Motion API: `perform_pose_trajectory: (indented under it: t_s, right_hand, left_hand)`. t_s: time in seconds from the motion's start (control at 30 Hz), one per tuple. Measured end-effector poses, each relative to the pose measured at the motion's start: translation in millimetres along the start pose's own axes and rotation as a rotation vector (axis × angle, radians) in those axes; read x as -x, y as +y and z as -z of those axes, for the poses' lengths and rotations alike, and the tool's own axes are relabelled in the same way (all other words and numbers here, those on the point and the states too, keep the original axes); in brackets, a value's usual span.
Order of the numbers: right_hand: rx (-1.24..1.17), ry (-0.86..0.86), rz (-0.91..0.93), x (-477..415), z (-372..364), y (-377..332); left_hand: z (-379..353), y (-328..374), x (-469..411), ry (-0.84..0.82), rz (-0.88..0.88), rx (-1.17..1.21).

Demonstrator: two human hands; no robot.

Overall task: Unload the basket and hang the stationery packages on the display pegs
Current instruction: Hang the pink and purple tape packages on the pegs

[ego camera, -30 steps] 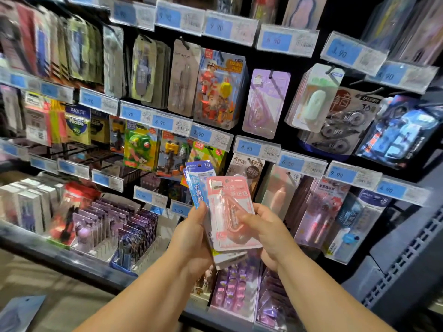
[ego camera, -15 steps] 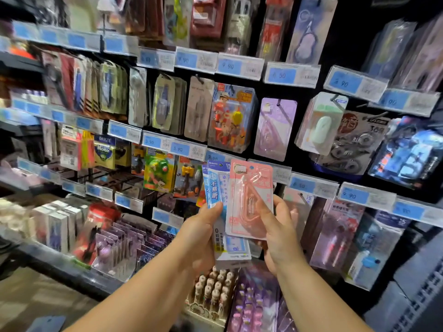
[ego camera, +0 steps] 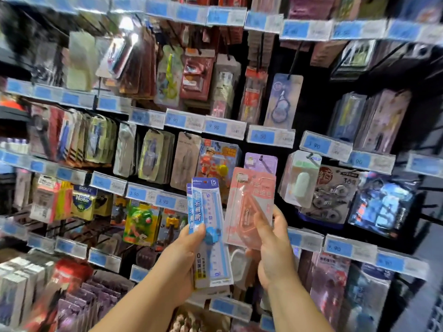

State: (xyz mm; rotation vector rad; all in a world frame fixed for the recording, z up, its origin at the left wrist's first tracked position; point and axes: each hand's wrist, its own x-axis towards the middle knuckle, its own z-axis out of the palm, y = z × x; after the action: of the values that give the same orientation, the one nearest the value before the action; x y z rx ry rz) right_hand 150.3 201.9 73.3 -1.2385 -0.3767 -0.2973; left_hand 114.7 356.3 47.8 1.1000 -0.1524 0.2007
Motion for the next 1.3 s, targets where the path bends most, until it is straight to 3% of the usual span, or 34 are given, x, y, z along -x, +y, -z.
perform_pose_trajectory:
  t_s: [0.13,0.33,0.87,1.07,1.13,1.2,1.3]
  right_hand:
    - [0.060,0.056,0.051,-29,6,-14]
    - [0.246,0.104,0.050,-58,2,-20]
    - [0.353,0.231,0.002,-86,-7,-14]
    - [0.729,0.291,-0.025,-84,-1,-15]
    - [0.814,0.310,0.048,-66,2,-17]
    - [0.773,0.239,0.129,-41,3,-17]
    - [0.582,-0.010,0.072,-6,6,-9]
  left_hand:
    - [13,4,3,0.035,0.142,0.124]
    - [33,10,7,-0.003,0.175,0.169]
    - [7,18,-24,-0.084,0.133,0.125]
    - [-4,17,-24,-0.102,0.166,0.143]
    - [-9,15,-21,-0.107,0.165,0.126]
    - [-14,11,-18,-0.116,0.171,0.126]
    - [-24,4,-11,-0.140,0.167,0.140]
